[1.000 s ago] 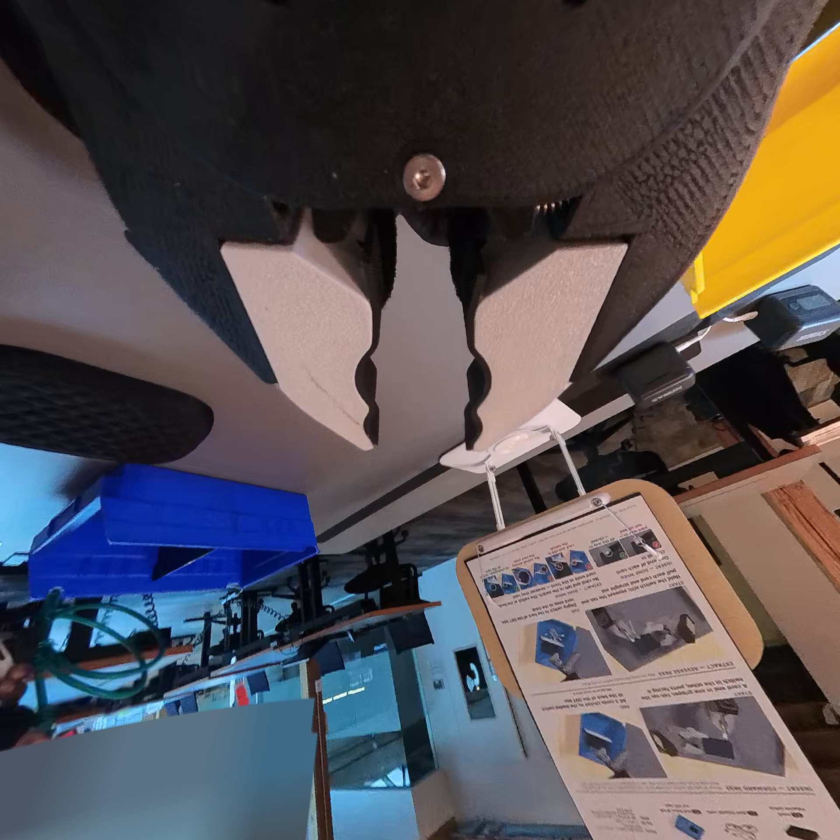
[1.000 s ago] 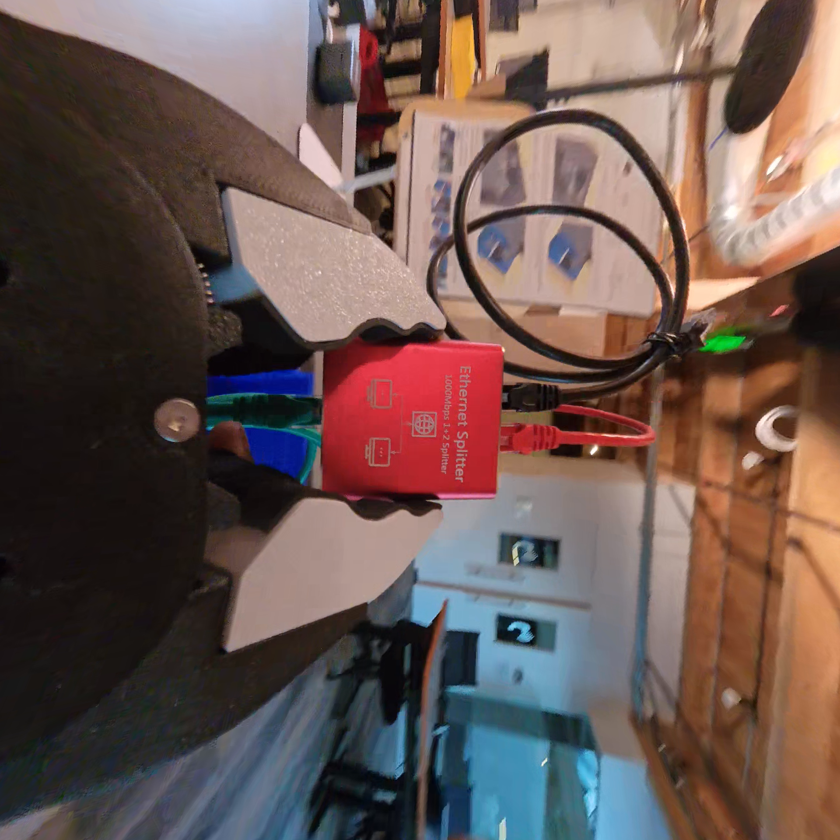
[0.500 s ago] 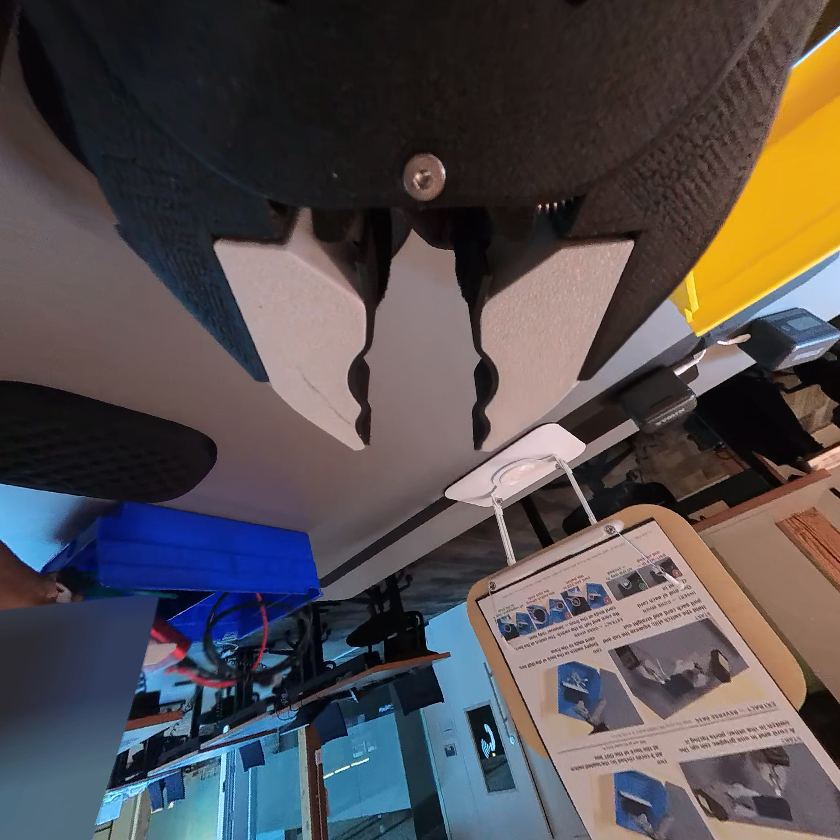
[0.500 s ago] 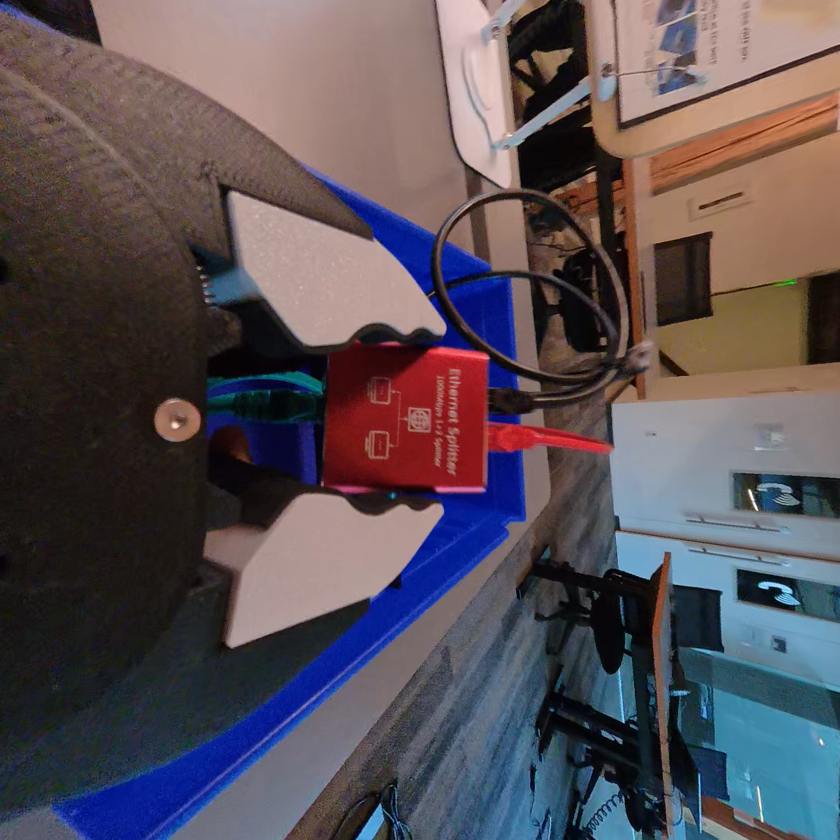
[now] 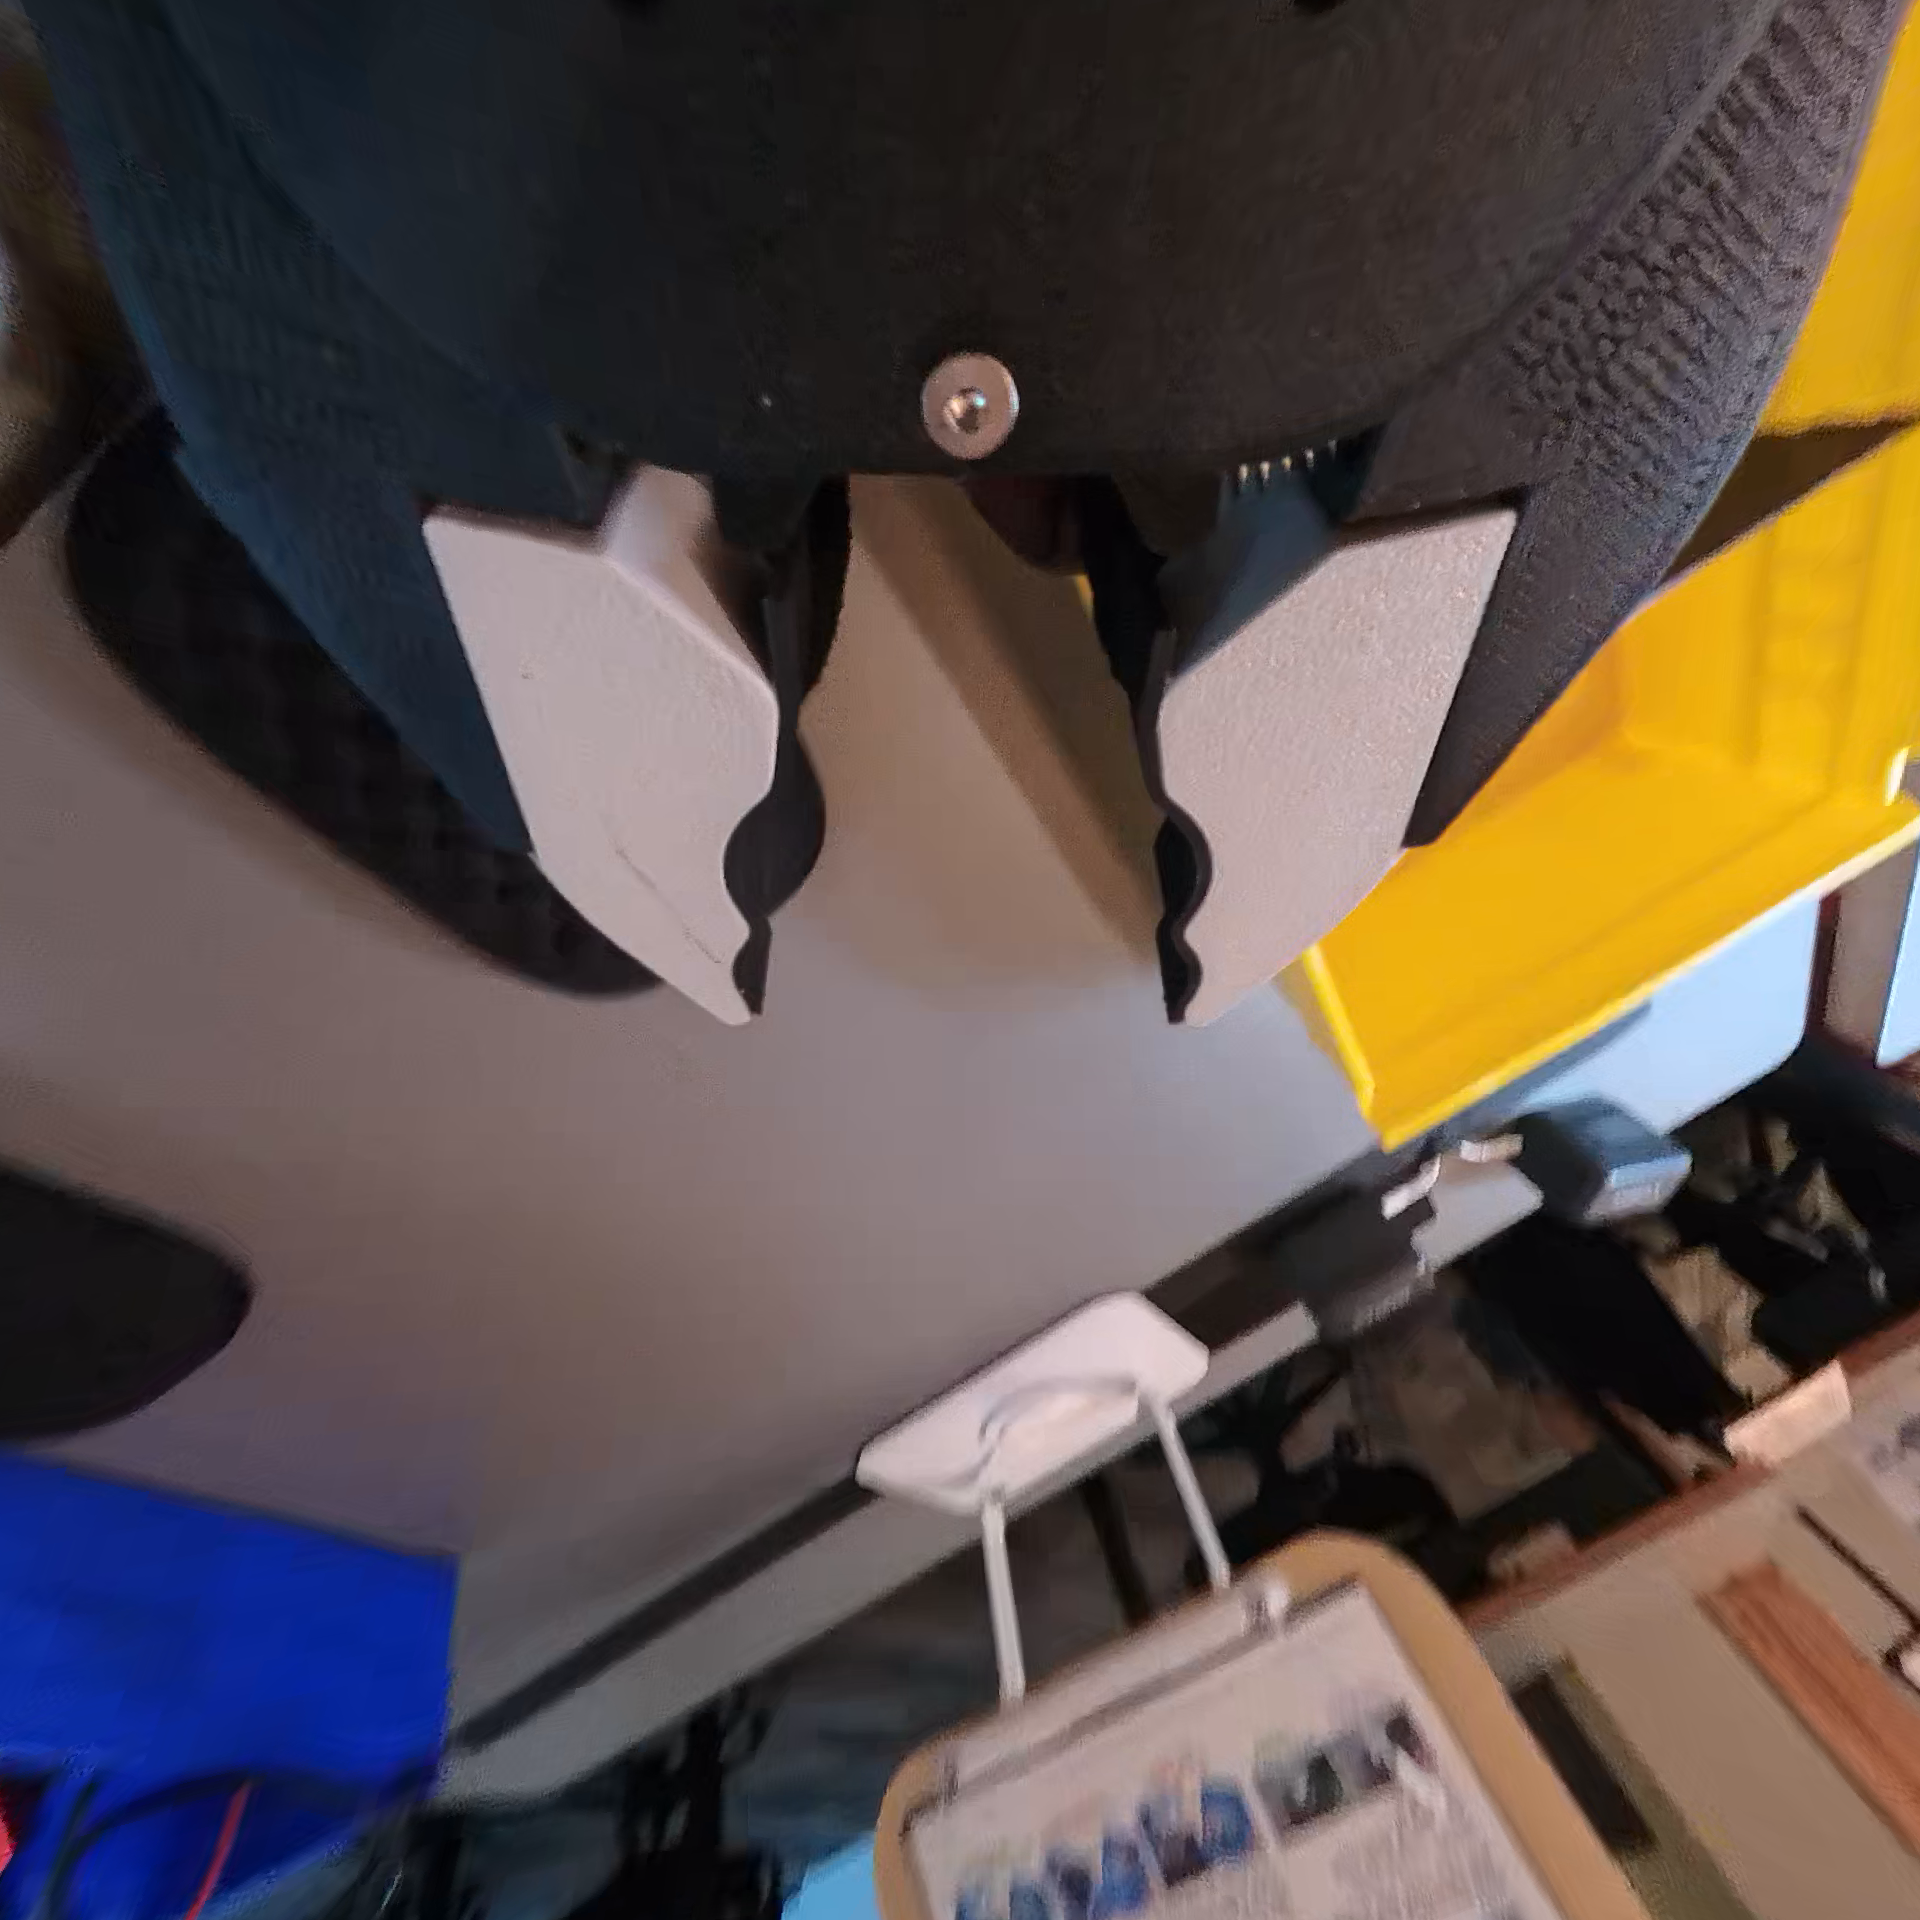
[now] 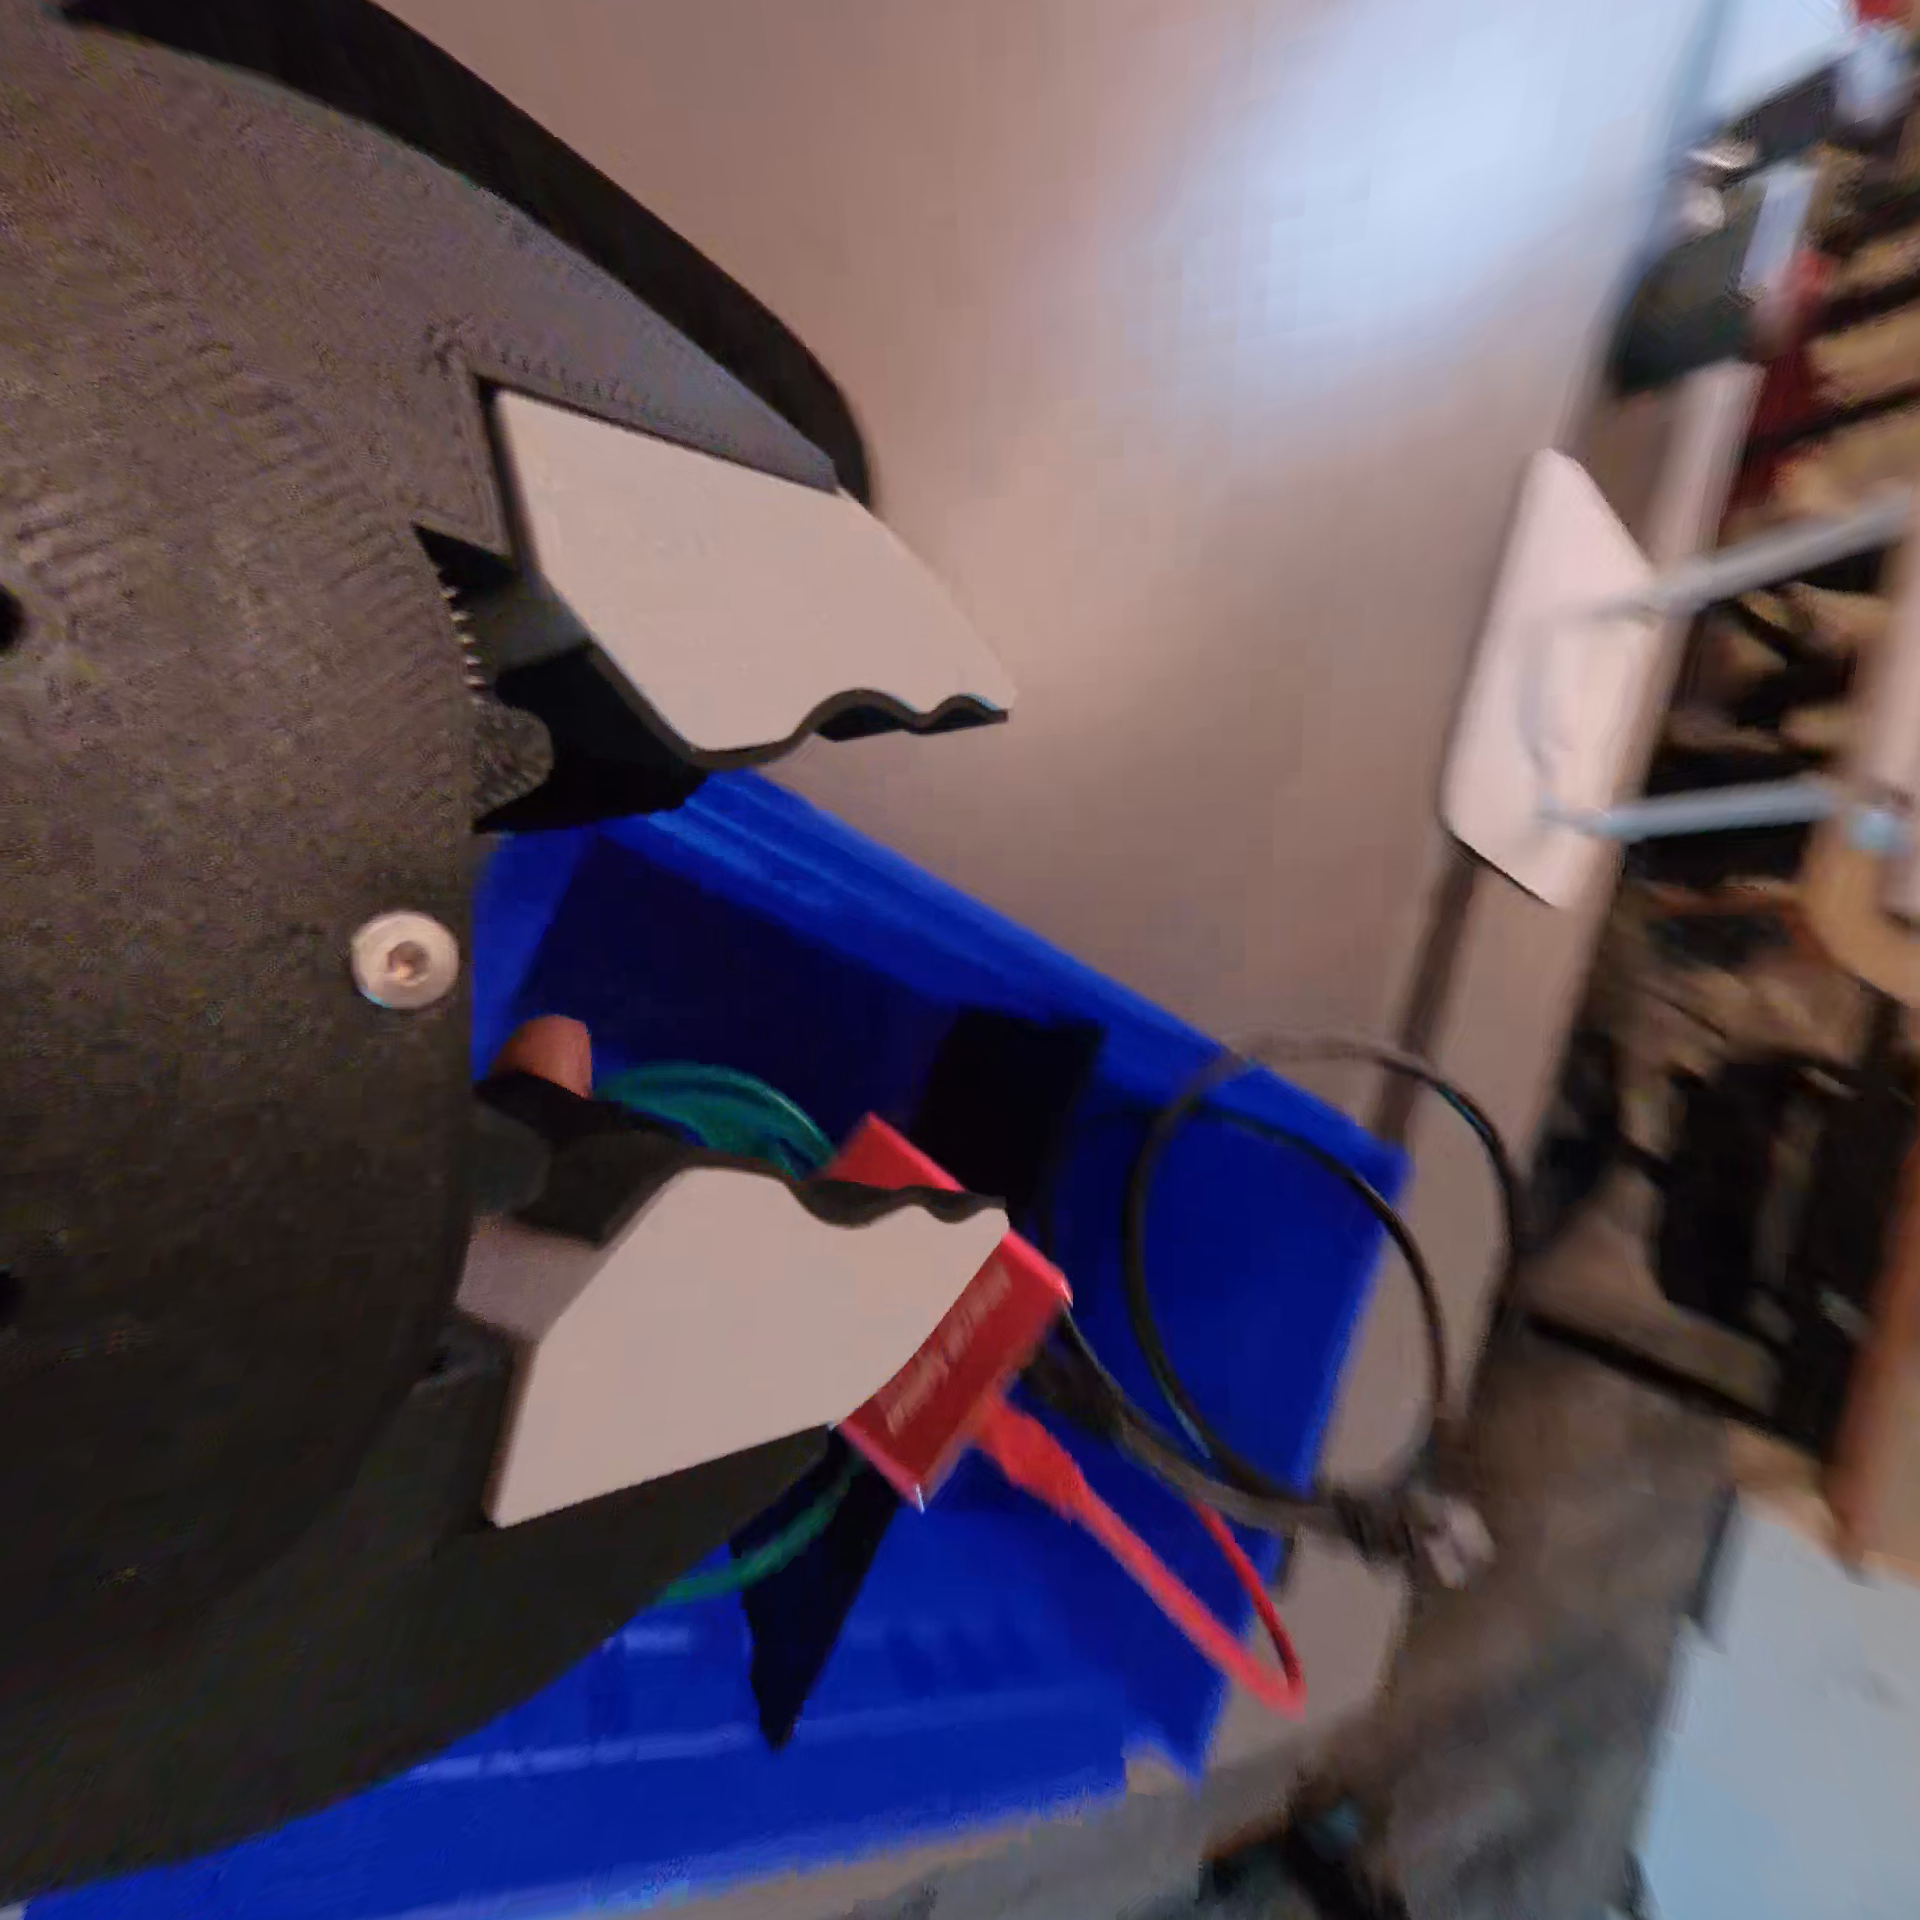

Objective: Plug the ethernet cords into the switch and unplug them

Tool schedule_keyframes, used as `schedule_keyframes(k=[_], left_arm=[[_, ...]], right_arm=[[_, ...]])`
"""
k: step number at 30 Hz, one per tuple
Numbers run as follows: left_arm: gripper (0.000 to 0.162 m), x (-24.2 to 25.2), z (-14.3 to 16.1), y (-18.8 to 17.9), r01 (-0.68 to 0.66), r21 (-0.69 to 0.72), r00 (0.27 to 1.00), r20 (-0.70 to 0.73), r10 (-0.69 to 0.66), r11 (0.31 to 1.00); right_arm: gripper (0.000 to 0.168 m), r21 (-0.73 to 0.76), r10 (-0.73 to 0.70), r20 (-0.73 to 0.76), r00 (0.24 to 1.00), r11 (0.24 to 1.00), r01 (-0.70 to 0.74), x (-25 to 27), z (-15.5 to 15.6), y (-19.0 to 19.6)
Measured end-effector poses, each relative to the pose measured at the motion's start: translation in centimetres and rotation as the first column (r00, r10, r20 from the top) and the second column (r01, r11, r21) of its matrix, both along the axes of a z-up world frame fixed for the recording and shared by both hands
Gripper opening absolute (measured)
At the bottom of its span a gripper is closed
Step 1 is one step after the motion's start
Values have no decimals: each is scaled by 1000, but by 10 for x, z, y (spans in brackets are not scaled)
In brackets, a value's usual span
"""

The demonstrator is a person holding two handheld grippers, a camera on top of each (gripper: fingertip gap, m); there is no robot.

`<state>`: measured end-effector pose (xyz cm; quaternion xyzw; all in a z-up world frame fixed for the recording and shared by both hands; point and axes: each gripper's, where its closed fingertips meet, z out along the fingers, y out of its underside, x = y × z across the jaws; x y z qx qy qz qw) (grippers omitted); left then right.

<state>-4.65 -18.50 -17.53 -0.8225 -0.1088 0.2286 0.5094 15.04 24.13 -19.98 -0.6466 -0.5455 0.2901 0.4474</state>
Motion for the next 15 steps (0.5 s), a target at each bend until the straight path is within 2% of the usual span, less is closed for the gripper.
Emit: schedule_keyframes(k=[4, 6, 8, 10, 13, 15], left_arm=[[77, -13, -43, -51, -135, -233, 989, 21, 144, 963], [77, -17, -59, -72, -195, -302, 976, 37, 216, 933], [71, -18, -77, -84, -213, -353, 962, 84, 258, 911], [56, -19, -90, -82, -199, -356, 956, 134, 260, 913], [29, -29, -96, -74, -231, -304, 947, 149, 285, 924], [25, -35, -95, -66, -252, -252, 941, 162, 298, 934]], right_arm=[[87, -86, 108, 276, 955, 992, -88, 12, -47, -33], [81, -84, 110, 399, 910, 993, -83, 20, -70, -37], [57, -91, 150, 444, 883, 988, -122, 18, -84, -43], [28, -8, 95, 470, 878, 995, -104, 14, -87, -33], [28, 29, 102, 487, 868, 991, -132, 7, -88, -32], [28, 53, 91, 481, 872, 990, -133, 0, -88, -32]])
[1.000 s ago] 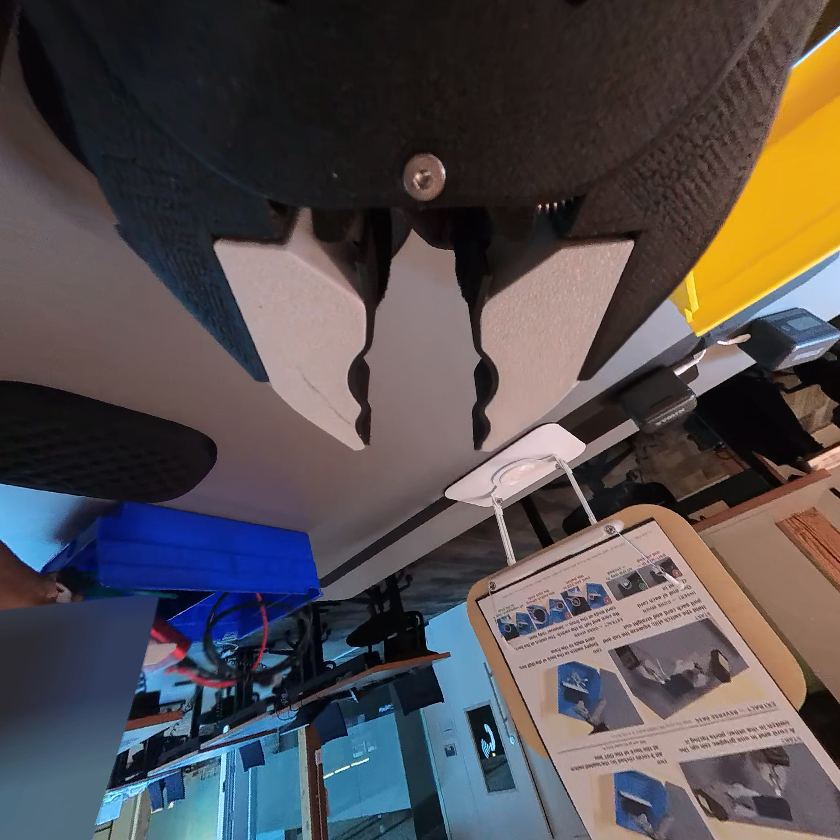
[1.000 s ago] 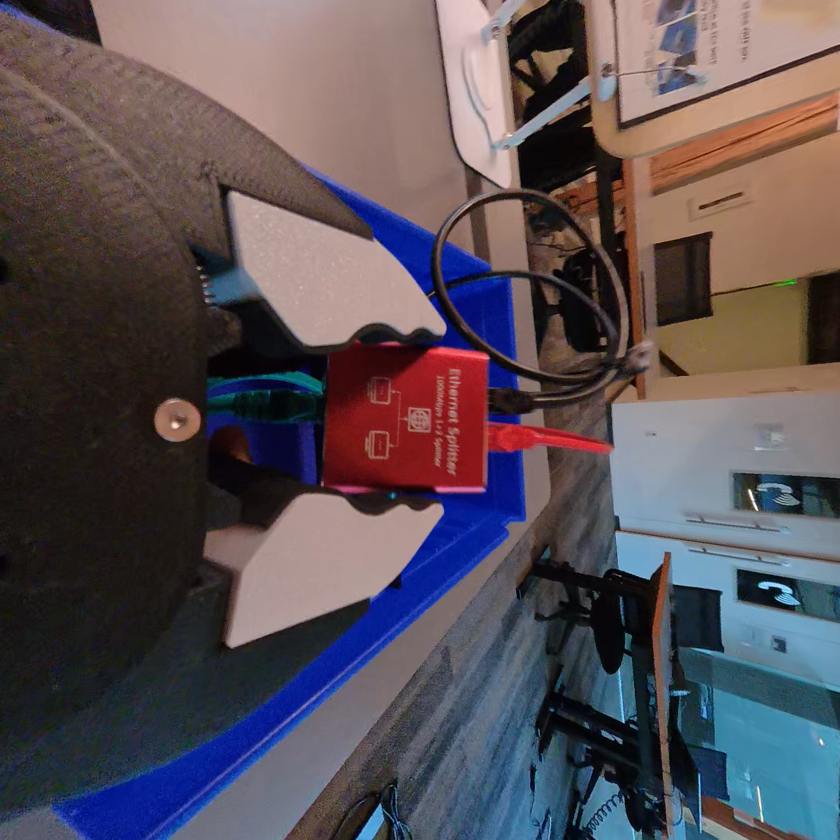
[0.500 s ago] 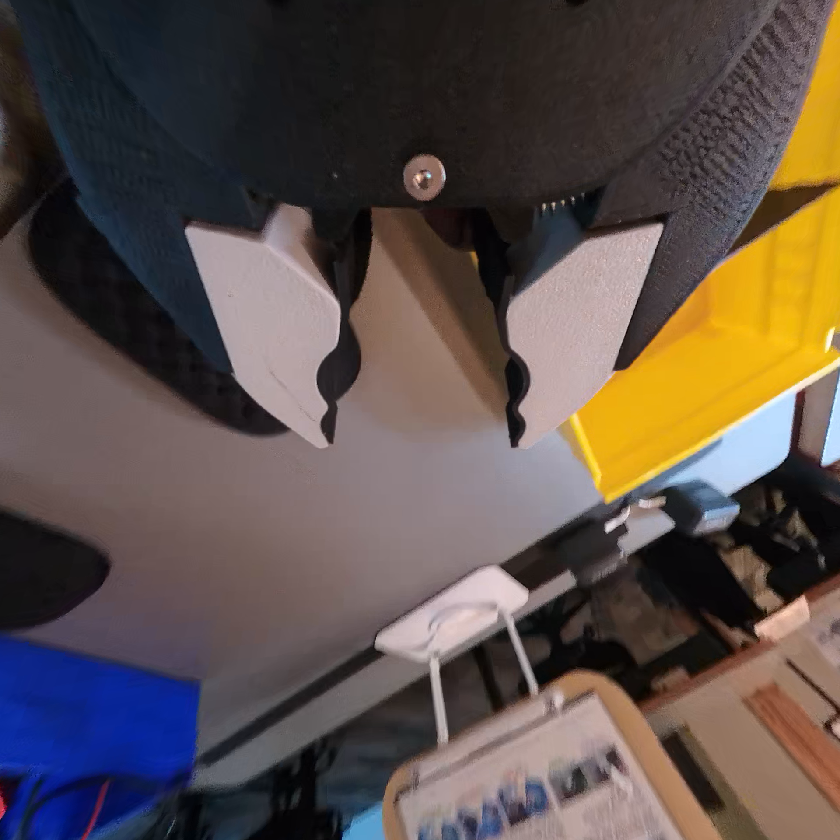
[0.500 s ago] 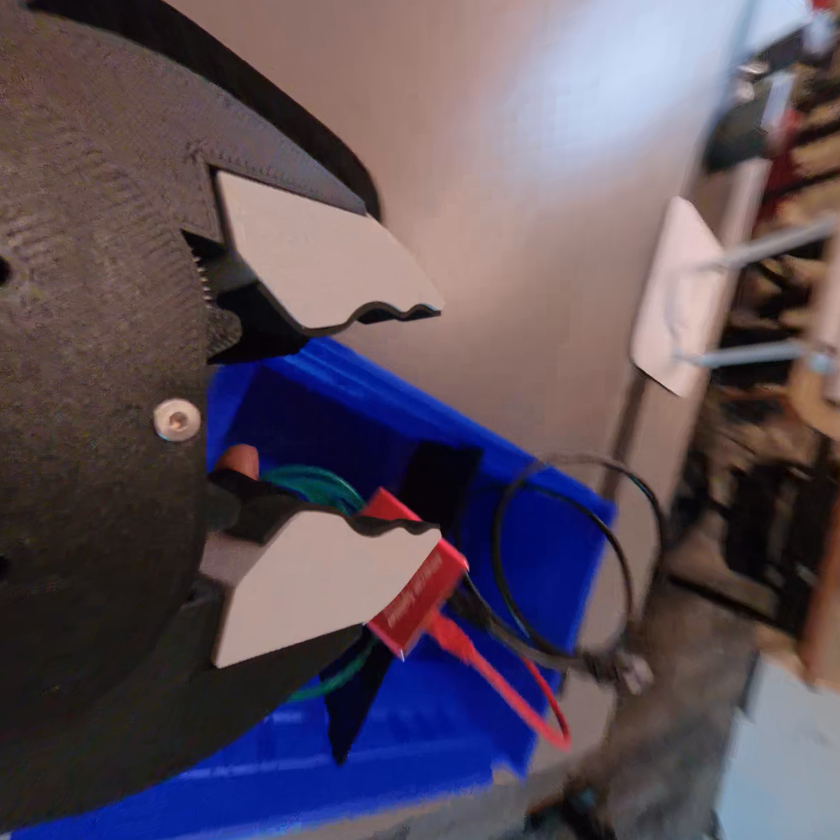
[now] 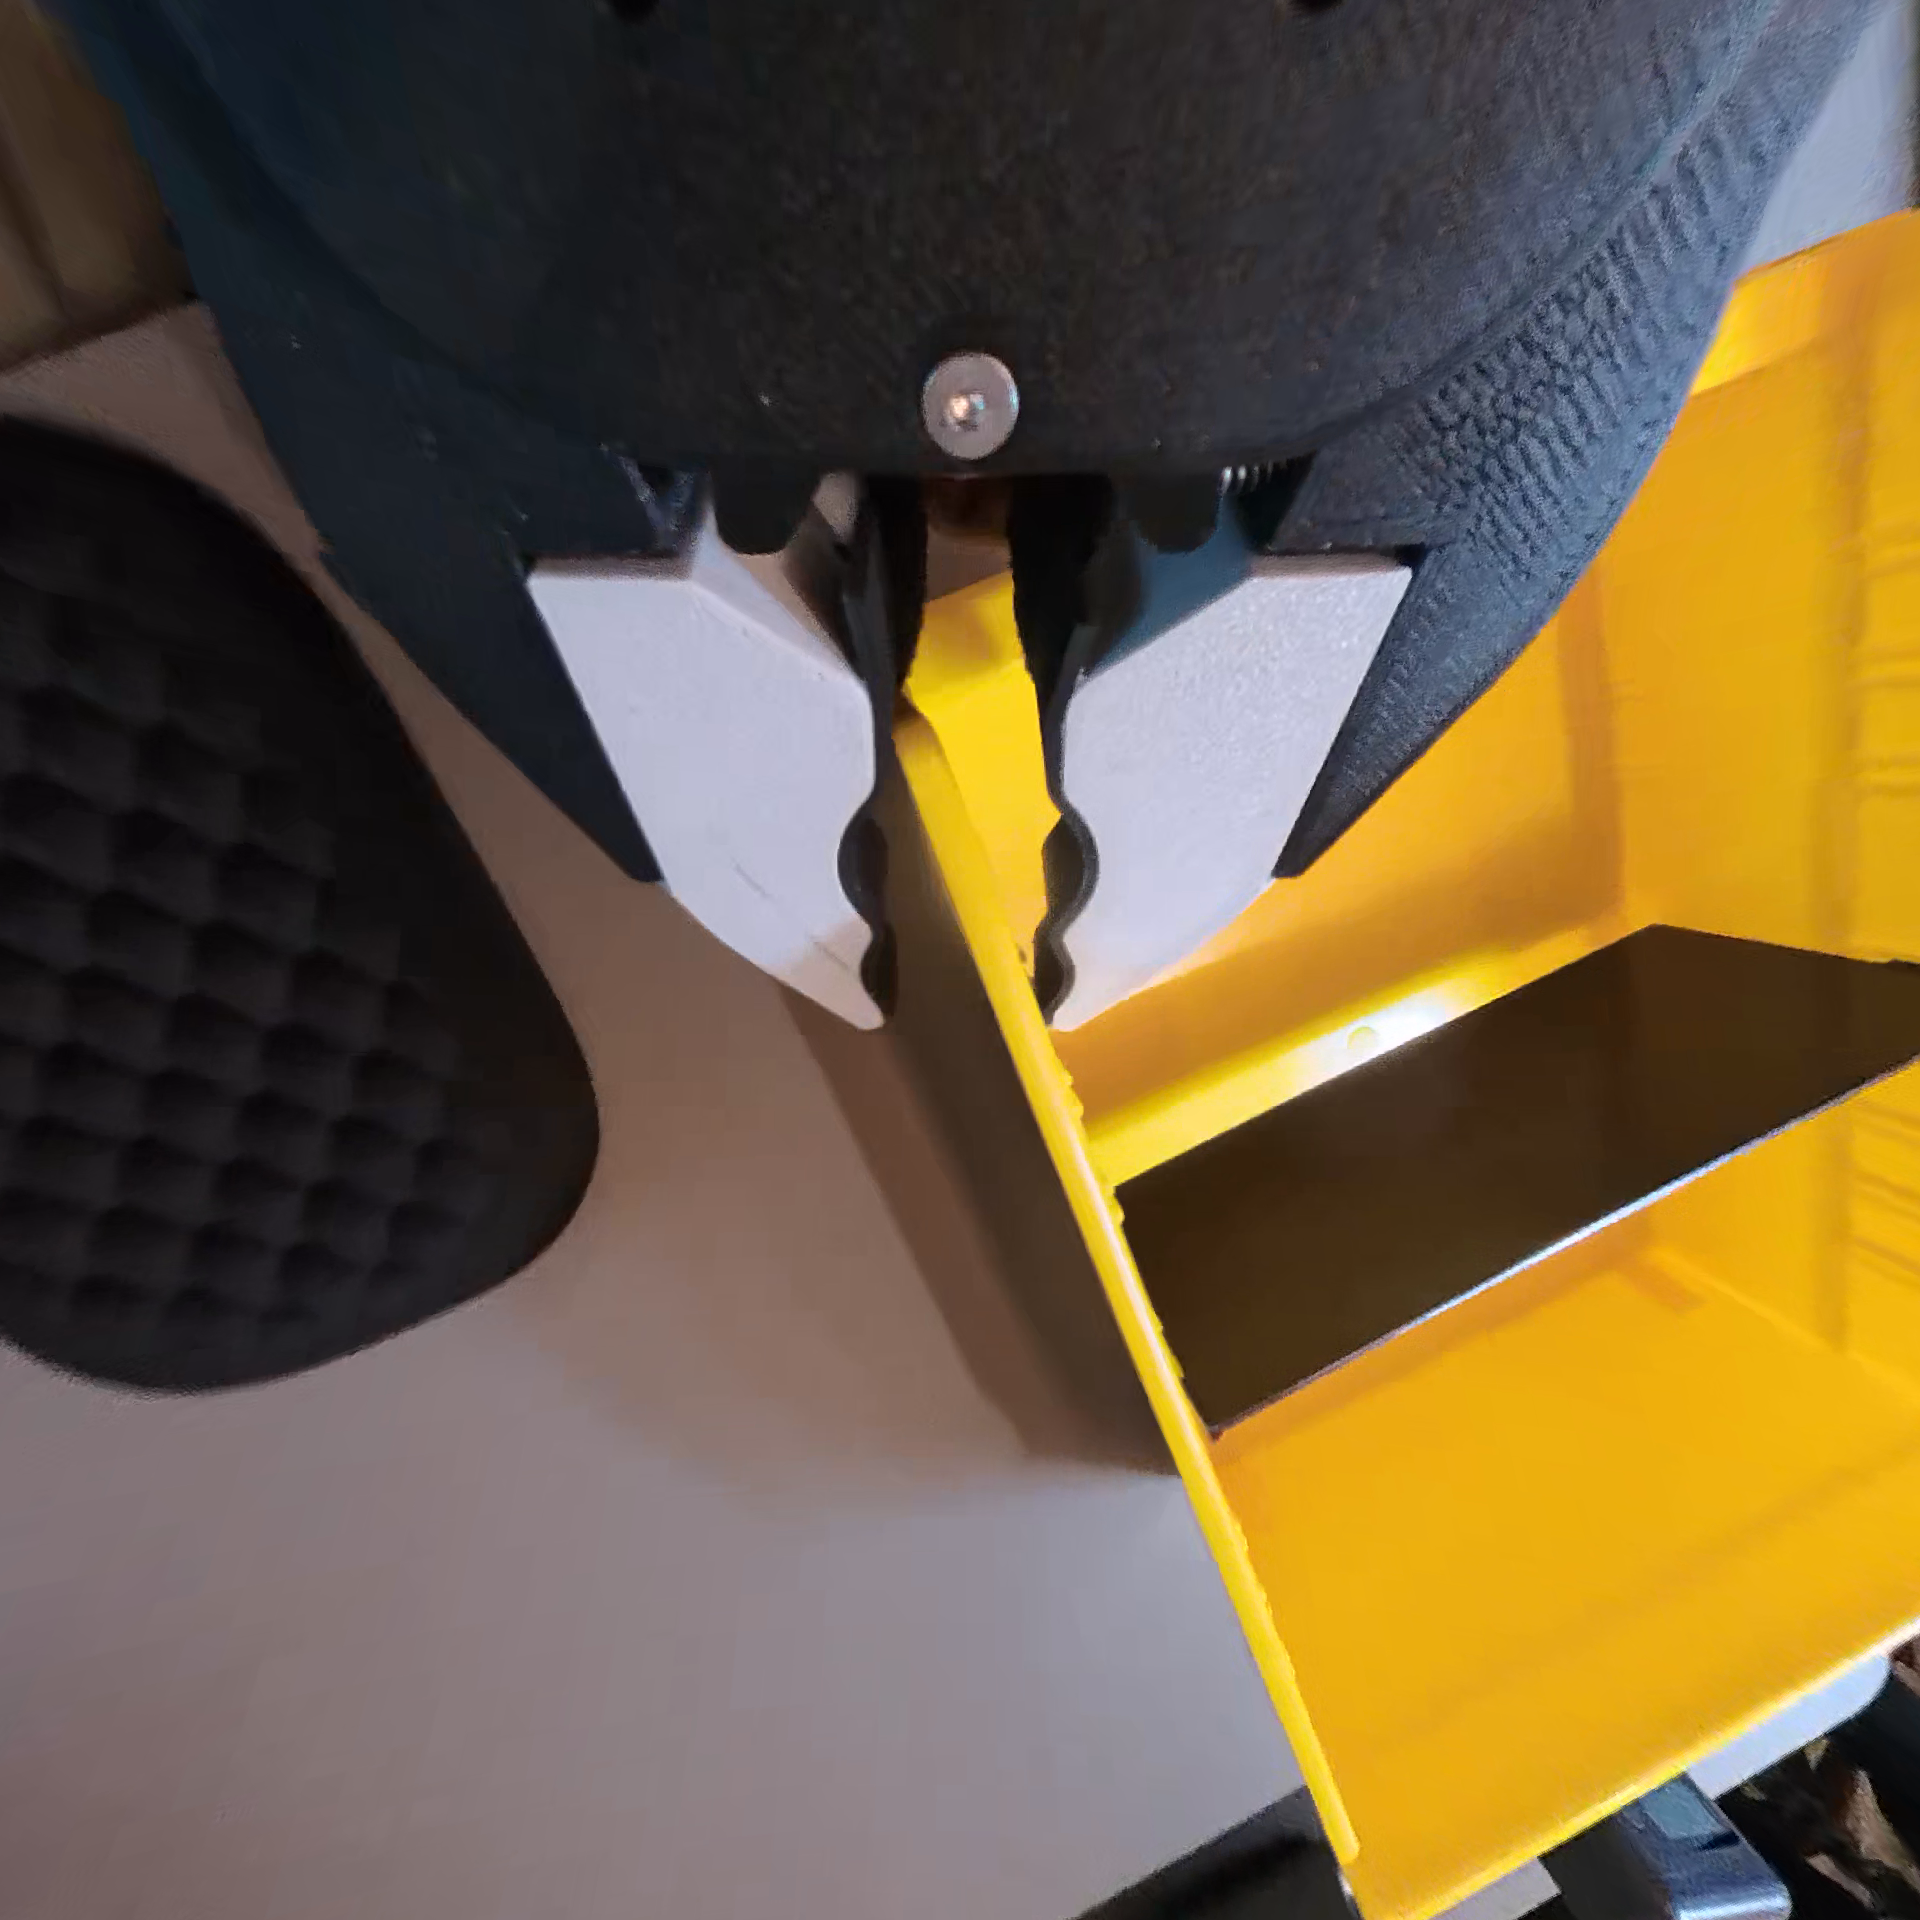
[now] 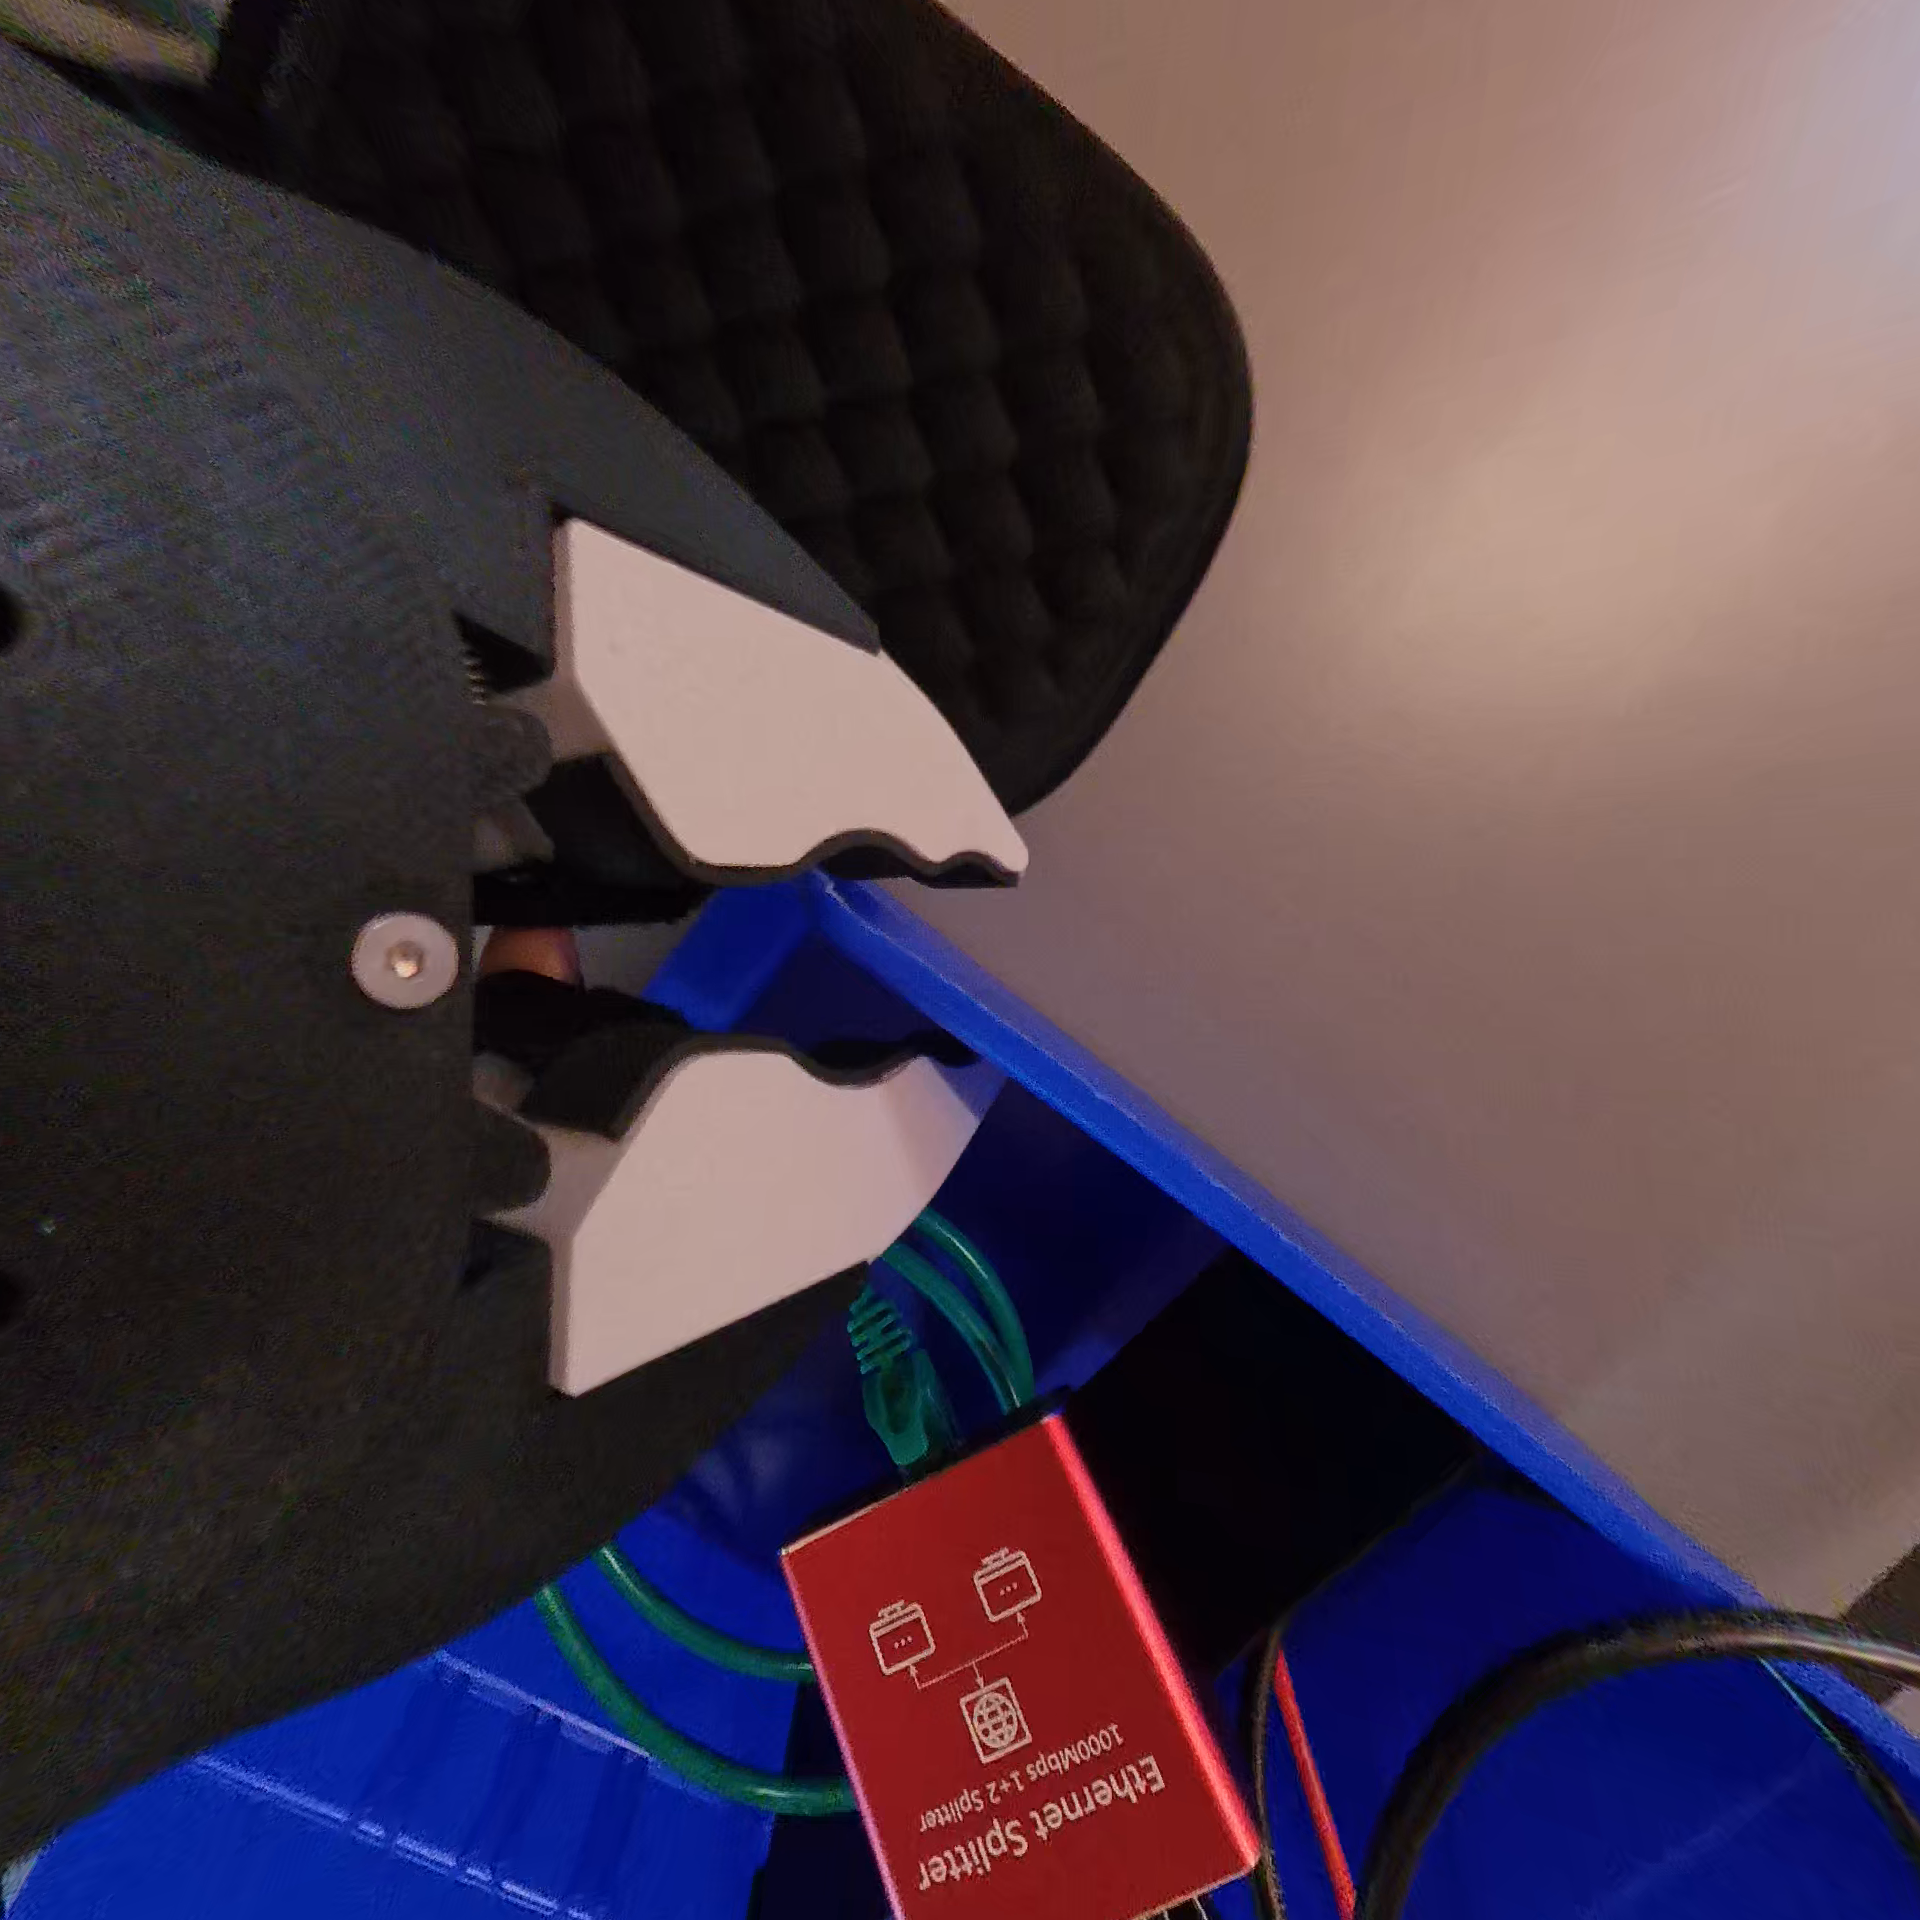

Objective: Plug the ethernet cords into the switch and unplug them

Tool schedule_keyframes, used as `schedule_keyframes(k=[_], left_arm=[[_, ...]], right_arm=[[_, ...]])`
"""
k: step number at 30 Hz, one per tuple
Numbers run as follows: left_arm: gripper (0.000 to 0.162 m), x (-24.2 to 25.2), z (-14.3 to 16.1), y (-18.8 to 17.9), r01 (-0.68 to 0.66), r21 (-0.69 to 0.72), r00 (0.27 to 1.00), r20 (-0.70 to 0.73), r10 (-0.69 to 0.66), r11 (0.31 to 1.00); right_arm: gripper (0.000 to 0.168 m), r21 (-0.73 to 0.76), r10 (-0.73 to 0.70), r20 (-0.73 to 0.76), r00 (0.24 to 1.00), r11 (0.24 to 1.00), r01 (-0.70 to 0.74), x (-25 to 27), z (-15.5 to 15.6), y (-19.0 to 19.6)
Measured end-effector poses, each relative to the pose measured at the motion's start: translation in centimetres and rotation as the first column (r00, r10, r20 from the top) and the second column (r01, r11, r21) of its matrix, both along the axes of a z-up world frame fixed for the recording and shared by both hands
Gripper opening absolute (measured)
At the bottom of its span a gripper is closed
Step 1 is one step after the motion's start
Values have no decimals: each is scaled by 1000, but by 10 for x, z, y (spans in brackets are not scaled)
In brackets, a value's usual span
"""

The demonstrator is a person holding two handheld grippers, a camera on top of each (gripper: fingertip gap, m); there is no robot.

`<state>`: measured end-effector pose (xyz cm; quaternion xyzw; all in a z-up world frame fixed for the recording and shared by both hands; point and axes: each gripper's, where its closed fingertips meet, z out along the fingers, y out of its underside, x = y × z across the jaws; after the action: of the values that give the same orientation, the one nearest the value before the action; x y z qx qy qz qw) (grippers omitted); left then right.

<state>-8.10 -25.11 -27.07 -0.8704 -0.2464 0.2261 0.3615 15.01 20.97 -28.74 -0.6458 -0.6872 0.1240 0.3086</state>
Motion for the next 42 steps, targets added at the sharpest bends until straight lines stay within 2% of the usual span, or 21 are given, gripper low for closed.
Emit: schedule_keyframes(k=[5, 12, 23, 31, 38, 42], left_arm=[[28, -12, 1, 26, -32, 77, 999, -40, 35, 997], [41, -17, 0, 63, 8, 148, 1000, -28, -4, 989], [51, -20, 1, 91, 38, 236, 999, 1, -39, 971], [54, -15, 11, 88, 53, 297, 999, -5, -54, 953], [58, -11, 64, 59, 87, 350, 990, -131, -43, 933], [58, -23, 95, 17, 17, 375, 975, -210, 67, 927]], right_arm=[[29, 25, 16, -36, 999, 1000, -15, -27, 0, -7], [29, 0, 75, -72, 995, 997, -75, -72, 1, -32], [37, 21, 285, -72, 956, 958, -285, -138, 1, -122], [38, 1, 442, -113, 890, 896, -445, -173, 2, -198], [46, 18, 551, -174, 816, 830, -557, -205, 2, -254], [48, 43, 576, -201, 792, 813, -580, -218, 2, -273]])
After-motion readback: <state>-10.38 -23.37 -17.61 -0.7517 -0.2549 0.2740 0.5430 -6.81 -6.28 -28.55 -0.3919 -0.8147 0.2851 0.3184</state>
